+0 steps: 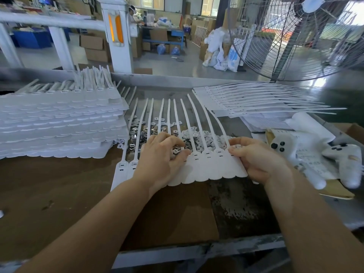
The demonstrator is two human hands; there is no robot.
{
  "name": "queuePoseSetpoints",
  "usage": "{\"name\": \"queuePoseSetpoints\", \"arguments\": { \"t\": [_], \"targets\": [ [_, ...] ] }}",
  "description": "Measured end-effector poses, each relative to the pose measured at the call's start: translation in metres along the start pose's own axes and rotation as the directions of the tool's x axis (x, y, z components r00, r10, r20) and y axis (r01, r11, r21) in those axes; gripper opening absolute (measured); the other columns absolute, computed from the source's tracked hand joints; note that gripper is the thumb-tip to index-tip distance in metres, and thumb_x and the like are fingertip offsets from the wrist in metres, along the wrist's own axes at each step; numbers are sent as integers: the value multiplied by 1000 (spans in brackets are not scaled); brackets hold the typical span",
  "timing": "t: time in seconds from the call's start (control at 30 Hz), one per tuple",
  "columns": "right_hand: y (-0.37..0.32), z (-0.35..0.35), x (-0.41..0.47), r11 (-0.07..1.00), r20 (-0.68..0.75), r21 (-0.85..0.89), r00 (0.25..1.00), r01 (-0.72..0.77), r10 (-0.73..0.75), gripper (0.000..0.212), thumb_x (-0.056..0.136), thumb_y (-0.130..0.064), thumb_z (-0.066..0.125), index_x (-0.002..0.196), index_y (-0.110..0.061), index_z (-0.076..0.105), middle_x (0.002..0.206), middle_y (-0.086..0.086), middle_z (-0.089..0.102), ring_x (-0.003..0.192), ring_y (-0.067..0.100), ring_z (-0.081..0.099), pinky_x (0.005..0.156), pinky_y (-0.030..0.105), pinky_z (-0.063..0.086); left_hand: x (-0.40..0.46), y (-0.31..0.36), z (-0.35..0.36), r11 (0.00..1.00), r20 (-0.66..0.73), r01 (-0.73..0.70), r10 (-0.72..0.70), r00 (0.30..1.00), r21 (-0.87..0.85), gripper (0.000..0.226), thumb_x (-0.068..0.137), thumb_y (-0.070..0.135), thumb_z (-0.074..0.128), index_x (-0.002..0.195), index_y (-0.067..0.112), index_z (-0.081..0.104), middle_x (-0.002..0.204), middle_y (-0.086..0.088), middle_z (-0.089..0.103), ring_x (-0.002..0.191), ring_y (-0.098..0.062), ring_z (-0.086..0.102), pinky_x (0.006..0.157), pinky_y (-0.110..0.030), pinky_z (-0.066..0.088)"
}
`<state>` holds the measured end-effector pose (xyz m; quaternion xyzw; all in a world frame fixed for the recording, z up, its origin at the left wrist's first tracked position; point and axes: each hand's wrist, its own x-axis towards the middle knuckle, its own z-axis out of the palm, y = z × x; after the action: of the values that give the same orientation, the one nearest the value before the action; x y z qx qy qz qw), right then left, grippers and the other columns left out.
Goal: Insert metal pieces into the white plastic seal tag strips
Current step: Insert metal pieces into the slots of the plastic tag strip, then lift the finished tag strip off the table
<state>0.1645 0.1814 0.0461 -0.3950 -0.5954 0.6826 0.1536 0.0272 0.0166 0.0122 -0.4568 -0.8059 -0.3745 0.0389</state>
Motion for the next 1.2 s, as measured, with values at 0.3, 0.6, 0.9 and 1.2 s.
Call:
{"name": "queuePoseSetpoints", "arguments": {
  "t": [0.3,0.6,0.9,1.2],
  "targets": [
    [-9,-15,-4,981,-45,151,992,121,-115,20,92,4,48,90,-13,58,67,6,71,54,17,68,43,27,53,0,10,-15,997,-248,1,-19,969,-73,17,90,27,56,100,19,67,94,13,51,98,-6,42,94,-30,35],
    [-9,-13,4,918,-164,326,970,225,-179,24,92,6,47,84,-14,57,64,3,71,56,17,68,49,34,57,-5,5,-6,1000,-220,5,-4,976,4,31,92,29,51,121,18,55,117,5,43,105,-5,33,98,-27,24],
    [-4,5,-1,900,-224,381,965,212,-133,27,91,8,46,82,-16,56,70,3,71,63,18,69,50,32,55,-10,1,1,983,-143,182,-180,973,4,48,95,41,34,141,29,32,154,2,17,142,-12,4,116,-41,-2],
    [10,37,-21,911,-230,387,972,143,-54,26,93,5,46,88,-19,53,94,11,63,80,25,63,69,43,55,-15,11,-15,919,-256,327,-378,890,-221,51,96,43,34,144,42,16,155,7,-17,139,-10,-24,112,-46,-11]
  ]
}}
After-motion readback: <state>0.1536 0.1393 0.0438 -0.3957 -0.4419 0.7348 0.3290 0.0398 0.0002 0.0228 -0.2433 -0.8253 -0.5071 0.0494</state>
